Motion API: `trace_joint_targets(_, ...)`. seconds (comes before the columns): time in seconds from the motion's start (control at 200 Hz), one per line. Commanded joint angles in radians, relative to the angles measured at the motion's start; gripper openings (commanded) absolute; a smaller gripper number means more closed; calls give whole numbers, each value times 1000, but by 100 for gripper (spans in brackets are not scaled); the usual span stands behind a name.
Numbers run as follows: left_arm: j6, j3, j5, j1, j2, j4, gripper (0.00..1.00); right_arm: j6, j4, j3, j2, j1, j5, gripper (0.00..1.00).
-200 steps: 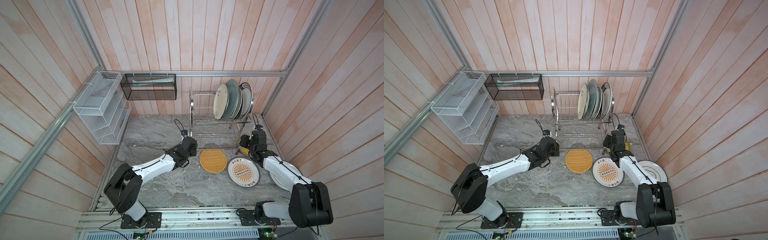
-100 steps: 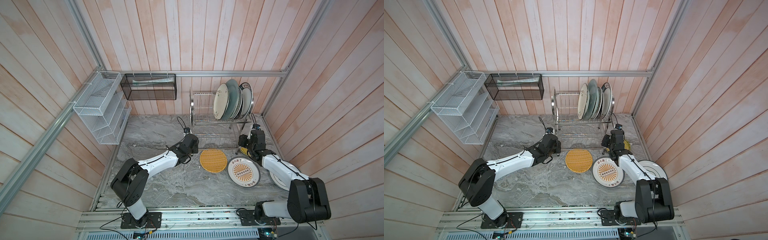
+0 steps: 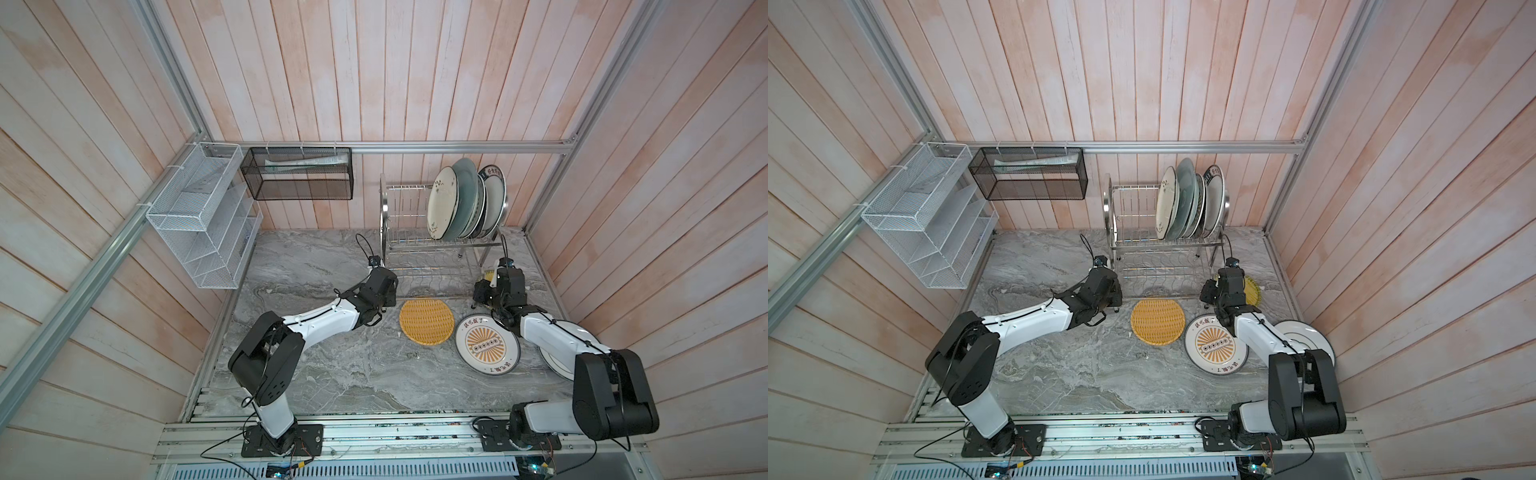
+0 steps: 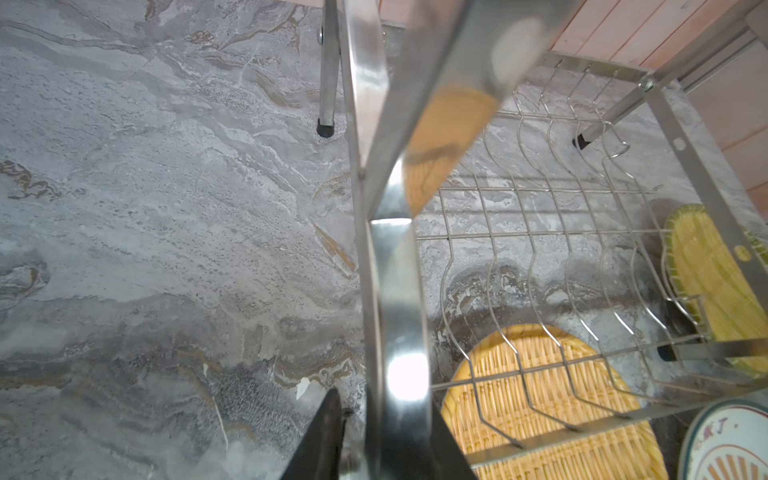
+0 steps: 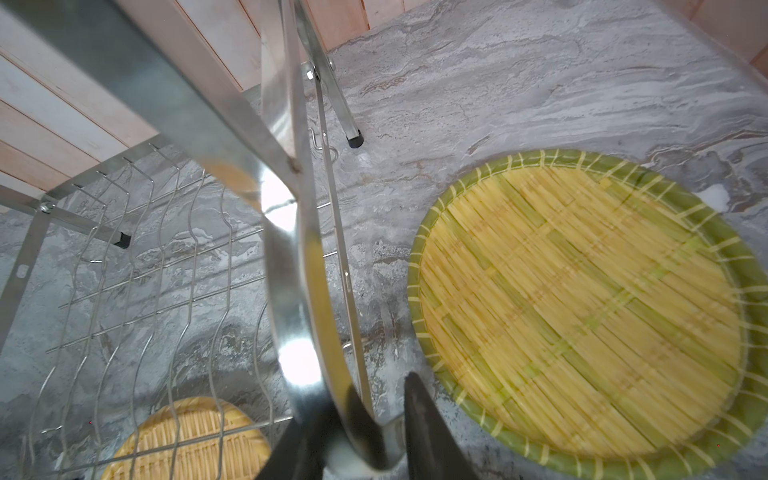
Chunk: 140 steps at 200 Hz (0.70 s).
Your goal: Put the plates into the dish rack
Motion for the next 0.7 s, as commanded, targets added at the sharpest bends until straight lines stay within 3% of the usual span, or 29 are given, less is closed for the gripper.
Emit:
trace_joint_targets(0.0, 9, 27, 7, 5, 23, 13, 28, -8, 6, -16, 7, -8, 27, 29)
trace_joint_targets(0.425, -17, 21, -2, 5, 23, 3, 8, -39, 54, -16, 40, -7, -31, 1)
trace_joint_targets(0.695, -36, 1, -51, 5, -11, -8, 0, -40, 58, -10, 54, -2, -55, 0)
